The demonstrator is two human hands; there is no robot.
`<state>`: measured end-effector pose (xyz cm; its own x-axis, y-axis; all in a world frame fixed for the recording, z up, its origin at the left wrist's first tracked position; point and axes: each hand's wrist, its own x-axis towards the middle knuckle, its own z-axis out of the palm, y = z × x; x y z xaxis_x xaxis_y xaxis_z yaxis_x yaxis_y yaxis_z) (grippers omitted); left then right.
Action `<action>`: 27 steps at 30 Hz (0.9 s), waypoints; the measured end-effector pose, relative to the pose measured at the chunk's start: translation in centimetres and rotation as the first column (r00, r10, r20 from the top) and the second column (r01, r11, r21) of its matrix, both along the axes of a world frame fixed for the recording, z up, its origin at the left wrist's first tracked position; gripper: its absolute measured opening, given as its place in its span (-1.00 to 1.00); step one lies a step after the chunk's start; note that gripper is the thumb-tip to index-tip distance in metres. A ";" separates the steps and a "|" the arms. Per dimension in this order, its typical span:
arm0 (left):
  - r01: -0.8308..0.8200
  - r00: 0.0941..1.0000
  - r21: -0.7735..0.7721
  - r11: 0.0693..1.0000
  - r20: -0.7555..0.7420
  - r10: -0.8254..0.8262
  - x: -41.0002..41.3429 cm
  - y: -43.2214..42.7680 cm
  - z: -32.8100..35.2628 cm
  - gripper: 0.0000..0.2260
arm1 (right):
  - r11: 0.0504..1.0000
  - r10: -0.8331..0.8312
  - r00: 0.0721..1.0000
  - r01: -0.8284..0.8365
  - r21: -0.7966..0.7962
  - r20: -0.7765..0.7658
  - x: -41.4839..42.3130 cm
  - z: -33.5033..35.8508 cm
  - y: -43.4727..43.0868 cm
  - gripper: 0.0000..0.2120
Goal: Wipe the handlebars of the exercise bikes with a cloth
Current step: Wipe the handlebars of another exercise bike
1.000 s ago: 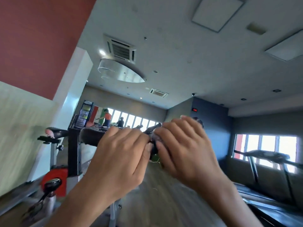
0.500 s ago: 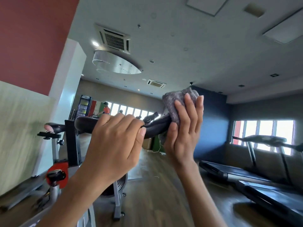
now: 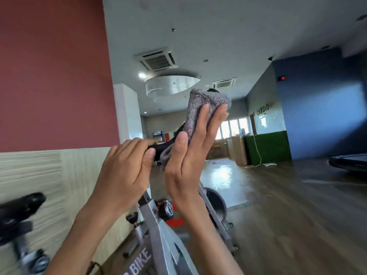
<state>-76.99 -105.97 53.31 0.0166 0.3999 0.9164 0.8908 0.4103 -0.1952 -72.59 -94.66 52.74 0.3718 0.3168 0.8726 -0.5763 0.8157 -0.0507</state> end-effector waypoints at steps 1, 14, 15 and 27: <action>-0.011 1.000 -0.009 1.000 -0.008 0.011 -0.2 -0.2 0.0 -0.64 | 1.000 -0.005 1.000 0.004 0.031 0.014 -0.7 -1.0 -0.3 -0.48; -0.016 0.997 -0.127 0.992 0.069 0.025 -0.4 -1.0 0.1 -0.67 | 0.986 0.141 0.979 -0.126 0.108 -0.149 -2.0 0.1 0.4 -0.49; -0.027 0.997 -0.112 0.993 0.062 0.034 -0.4 -0.8 -0.1 -0.66 | 0.983 0.164 0.976 -0.150 0.108 -0.143 -1.6 0.6 0.9 -0.51; 0.142 0.977 -0.033 0.989 0.166 -0.134 -1.7 -1.4 0.1 -0.58 | 0.971 0.234 0.965 -0.227 0.076 -0.115 -0.8 1.6 1.6 -0.50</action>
<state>-78.73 -107.41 53.36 -0.0738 0.4447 0.8927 0.9596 0.2753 -0.0578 -73.35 -93.10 54.34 0.4001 0.3537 0.8455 -0.7477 0.6595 0.0780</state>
